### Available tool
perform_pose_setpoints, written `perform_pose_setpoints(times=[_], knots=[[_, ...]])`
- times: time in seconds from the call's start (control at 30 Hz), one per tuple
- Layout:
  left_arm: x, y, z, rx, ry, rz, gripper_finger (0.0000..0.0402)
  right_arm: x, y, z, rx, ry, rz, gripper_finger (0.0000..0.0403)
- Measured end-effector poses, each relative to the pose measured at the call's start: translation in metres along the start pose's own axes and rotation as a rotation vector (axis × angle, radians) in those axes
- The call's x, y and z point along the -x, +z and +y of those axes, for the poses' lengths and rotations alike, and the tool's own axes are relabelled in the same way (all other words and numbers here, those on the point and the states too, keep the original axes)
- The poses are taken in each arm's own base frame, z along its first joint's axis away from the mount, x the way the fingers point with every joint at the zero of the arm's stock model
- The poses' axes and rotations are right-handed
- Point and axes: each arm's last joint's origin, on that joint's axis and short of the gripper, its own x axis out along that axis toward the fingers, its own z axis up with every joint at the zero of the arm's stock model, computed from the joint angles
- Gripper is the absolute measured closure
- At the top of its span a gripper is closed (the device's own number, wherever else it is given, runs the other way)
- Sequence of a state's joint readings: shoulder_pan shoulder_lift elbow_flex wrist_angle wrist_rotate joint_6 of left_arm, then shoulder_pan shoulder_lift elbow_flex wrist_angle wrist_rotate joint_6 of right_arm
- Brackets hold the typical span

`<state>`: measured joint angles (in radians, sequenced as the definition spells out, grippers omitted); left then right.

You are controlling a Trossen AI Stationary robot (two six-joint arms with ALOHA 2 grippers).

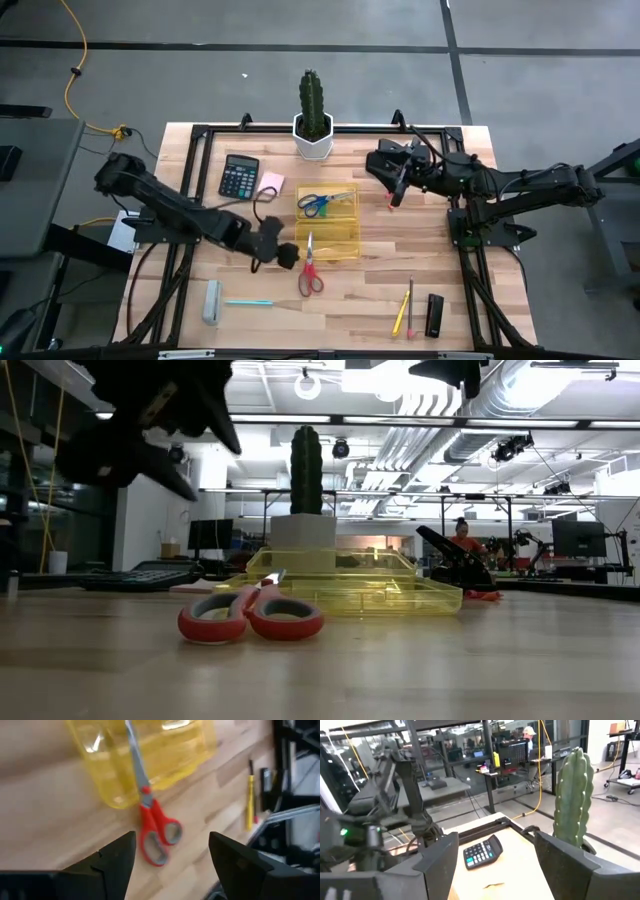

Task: Pack school essentials
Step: Put the pink scissors into the yellow supply box

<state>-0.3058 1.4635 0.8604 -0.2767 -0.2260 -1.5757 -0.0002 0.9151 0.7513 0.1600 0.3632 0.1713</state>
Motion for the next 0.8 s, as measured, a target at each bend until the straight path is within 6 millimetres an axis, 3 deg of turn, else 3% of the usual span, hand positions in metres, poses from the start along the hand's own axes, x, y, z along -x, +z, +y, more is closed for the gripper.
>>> perform_pose_setpoints(times=[0.2, 0.37, 0.5, 0.8], knots=[[-0.04, -0.021, -0.008, 0.085, 0.05, 0.031, 0.0161, 0.0, -0.001, 0.0, 0.026, 0.0, 0.009, 0.0149], [-0.064, -0.017, -0.021, 0.097, 0.107, 0.008, 0.0161, 0.0, -0.003, 0.0, 0.034, -0.001, 0.031, 0.0149], [-0.076, -0.012, -0.022, 0.107, 0.141, -0.004, 0.0161, 0.0, -0.004, -0.001, 0.031, -0.003, 0.039, 0.0149], [-0.082, -0.006, -0.015, 0.11, 0.189, -0.002, 0.0161, 0.0, -0.004, -0.001, 0.03, -0.003, 0.041, 0.0149]])
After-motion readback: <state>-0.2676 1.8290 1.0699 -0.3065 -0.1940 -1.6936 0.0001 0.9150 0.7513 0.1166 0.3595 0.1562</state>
